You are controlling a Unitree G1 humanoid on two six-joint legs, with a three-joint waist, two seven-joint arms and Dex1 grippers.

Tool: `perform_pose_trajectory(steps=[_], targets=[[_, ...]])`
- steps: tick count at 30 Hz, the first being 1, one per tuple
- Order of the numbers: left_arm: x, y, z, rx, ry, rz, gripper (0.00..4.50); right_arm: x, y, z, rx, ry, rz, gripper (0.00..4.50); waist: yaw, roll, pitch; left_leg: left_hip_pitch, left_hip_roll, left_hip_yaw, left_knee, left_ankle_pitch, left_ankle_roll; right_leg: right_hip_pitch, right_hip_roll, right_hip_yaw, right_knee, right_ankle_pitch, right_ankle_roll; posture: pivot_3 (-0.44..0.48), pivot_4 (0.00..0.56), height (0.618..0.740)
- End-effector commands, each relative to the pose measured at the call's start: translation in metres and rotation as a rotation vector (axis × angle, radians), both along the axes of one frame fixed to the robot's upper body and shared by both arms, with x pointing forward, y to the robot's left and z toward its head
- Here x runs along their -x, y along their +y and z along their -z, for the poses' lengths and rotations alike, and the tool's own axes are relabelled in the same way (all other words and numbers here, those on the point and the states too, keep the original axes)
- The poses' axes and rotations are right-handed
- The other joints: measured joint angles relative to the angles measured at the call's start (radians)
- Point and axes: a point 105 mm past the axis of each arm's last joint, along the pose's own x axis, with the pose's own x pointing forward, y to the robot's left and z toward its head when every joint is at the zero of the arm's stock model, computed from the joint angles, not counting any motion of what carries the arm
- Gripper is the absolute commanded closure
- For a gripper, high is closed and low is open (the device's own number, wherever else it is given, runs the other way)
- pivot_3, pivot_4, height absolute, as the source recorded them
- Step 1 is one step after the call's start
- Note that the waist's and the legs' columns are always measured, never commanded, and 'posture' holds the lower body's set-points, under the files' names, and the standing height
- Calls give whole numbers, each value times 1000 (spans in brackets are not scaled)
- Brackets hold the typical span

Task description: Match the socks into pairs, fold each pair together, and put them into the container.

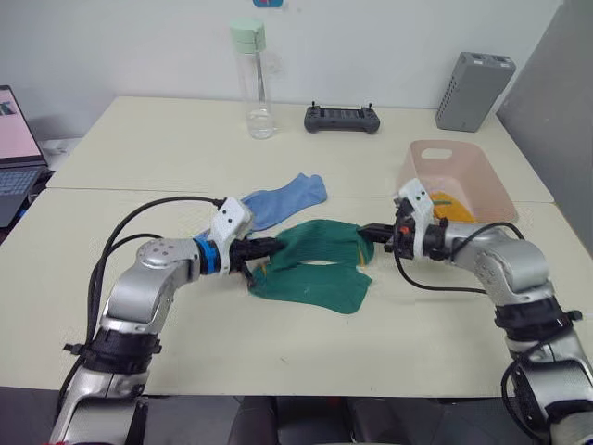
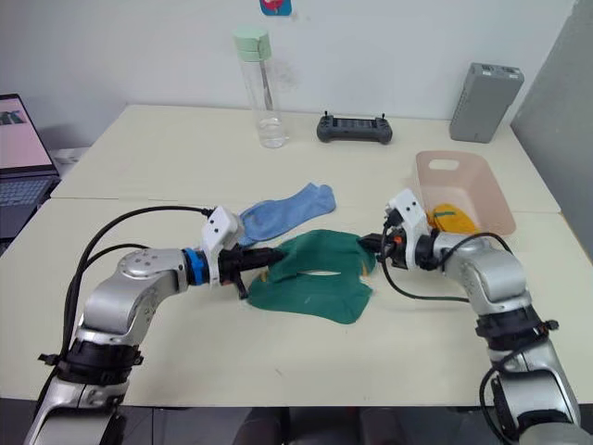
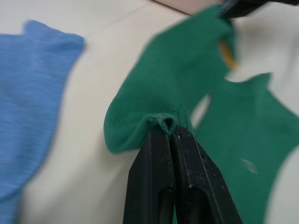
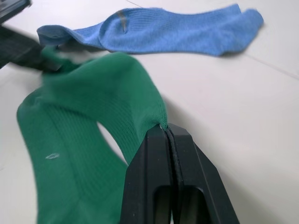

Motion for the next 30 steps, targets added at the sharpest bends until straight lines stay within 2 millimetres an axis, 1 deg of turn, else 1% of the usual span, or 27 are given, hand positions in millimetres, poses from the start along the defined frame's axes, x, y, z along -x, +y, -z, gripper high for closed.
perform_pose_trajectory(steps=[1, 5, 9, 12, 15, 16, 18, 20, 23, 25, 27, 29, 30], targets=[[28, -34, -14, 122, 45, 109, 4500, -10, 21, -8, 31, -79, -98, 4460, -1, 0, 0, 0, 0, 0, 0, 0, 0, 0, 0, 0, 0, 0, 0, 0, 150, 740], [42, -53, -11, 179, 109, 146, 4500, -18, 43, -5, 55, -107, -158, 4460, 3, 0, 0, 0, 0, -1, 0, 0, 0, 0, 0, -1, 0, 0, -1, 0, 150, 740], [45, -65, -12, 262, 159, 145, 4500, -21, 68, -4, 54, -124, -211, 4460, 3, 0, 0, 0, 0, 0, 0, 0, 0, 1, 0, 0, 0, 1, -2, 0, 150, 740], [49, -65, -8, 263, 179, 148, 4500, -15, 76, -2, 55, -126, -266, 4460, 4, 0, 0, 0, 0, -1, 0, 0, 0, 0, 0, -1, 1, 2, -2, 0, 150, 740], [54, -61, -4, 254, 170, 160, 4500, -12, 78, 2, 49, -120, -282, 4460, 4, 0, 0, 0, 0, -1, 0, 0, 0, 0, 0, -1, 0, 2, -3, 0, 150, 740], [56, -59, -2, 246, 164, 162, 4500, -11, 79, 4, 48, -119, -281, 4287, 4, 0, 0, 0, 0, -1, 0, 0, 0, 0, 0, -1, 0, 2, -3, 0, 150, 740], [62, -54, 2, 234, 180, 167, 4070, -7, 79, 5, 28, -105, -284, 3915, 3, 0, 0, 0, 0, -1, 0, 0, 0, 0, 0, -1, 0, 2, -3, 0, 150, 740], [69, -48, 5, 216, 197, 165, 3577, -1, 81, 3, -4, -95, -292, 3233, 3, 1, 0, 1, 0, -1, 0, 0, 0, 0, 0, -1, 0, 1, -3, 0, 150, 740], [78, -20, 10, 149, 215, 124, 2669, 10, 80, -5, -66, -89, -291, 2184, 3, 1, 1, 0, 0, -1, -1, 0, 0, -1, 0, -1, 0, 1, -4, 0, 150, 740], [81, -6, 8, 130, 212, 115, 2090, 17, 80, -6, -73, -82, -294, 1487, 3, 2, 1, 0, 0, 0, -2, 0, 0, -2, 0, 0, 1, 1, -4, 0, 150, 740], [87, 6, 2, 98, 208, 141, 2084, 21, 81, -8, -78, -87, -287, 871, 3, 2, 1, 0, 1, 0, -2, 0, 0, -3, 0, -1, 1, 0, -5, 0, 150, 740], [92, 14, -6, 78, 200, 174, 2084, 22, 80, -10, -84, -103, -265, 227, 1, 2, 1, 1, 1, 0, -2, 0, 0, -4, 0, 0, 1, -1, -5, 0, 150, 740], [91, 19, -15, 73, 182, 188, 2084, 22, 75, -14, -91, -116, -246, 14, 1, 2, 1, 1, 1, 1, -3, 0, 0, -4, 0, 0, 1, -2, -6, 0, 150, 740]])
